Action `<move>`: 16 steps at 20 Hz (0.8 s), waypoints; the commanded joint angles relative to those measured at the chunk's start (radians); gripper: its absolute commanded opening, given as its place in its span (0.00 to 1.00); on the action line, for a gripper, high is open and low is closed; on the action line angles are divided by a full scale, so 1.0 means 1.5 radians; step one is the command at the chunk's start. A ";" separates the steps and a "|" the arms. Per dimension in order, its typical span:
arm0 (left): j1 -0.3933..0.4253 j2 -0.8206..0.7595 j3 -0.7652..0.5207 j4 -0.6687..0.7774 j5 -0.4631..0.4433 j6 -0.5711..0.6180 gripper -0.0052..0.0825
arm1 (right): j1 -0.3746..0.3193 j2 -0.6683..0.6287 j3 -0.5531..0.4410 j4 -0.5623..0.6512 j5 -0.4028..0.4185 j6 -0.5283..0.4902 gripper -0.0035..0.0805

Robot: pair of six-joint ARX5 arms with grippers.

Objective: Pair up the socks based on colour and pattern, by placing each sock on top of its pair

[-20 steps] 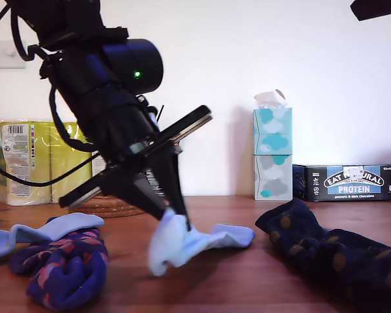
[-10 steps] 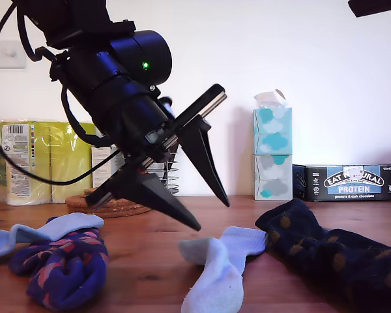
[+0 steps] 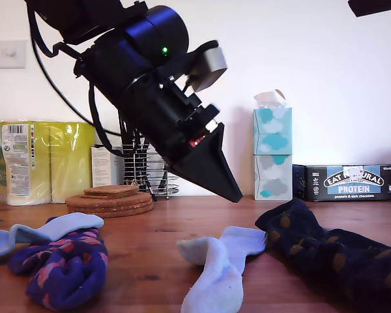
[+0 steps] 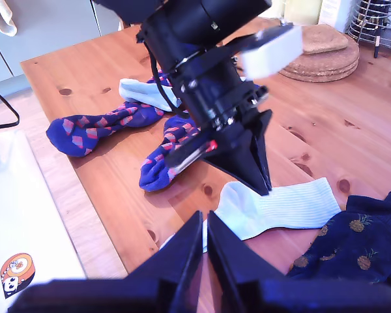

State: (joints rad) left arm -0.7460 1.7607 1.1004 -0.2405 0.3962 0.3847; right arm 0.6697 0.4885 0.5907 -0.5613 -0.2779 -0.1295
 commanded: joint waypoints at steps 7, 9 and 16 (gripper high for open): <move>0.035 0.076 -0.006 0.010 0.005 0.133 0.03 | 0.005 0.000 -0.013 -0.019 -0.056 0.007 0.03; 0.034 0.085 -0.006 0.020 0.011 0.132 0.03 | 0.007 0.000 -0.013 -0.054 -0.055 0.033 0.03; 0.027 0.128 -0.006 0.029 0.013 0.093 0.03 | 0.007 0.000 -0.013 -0.063 -0.054 0.034 0.03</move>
State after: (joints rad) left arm -0.7006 1.9194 1.1011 -0.2035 0.4168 0.5388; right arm 0.6762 0.4885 0.5903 -0.6659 -0.3573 -0.0795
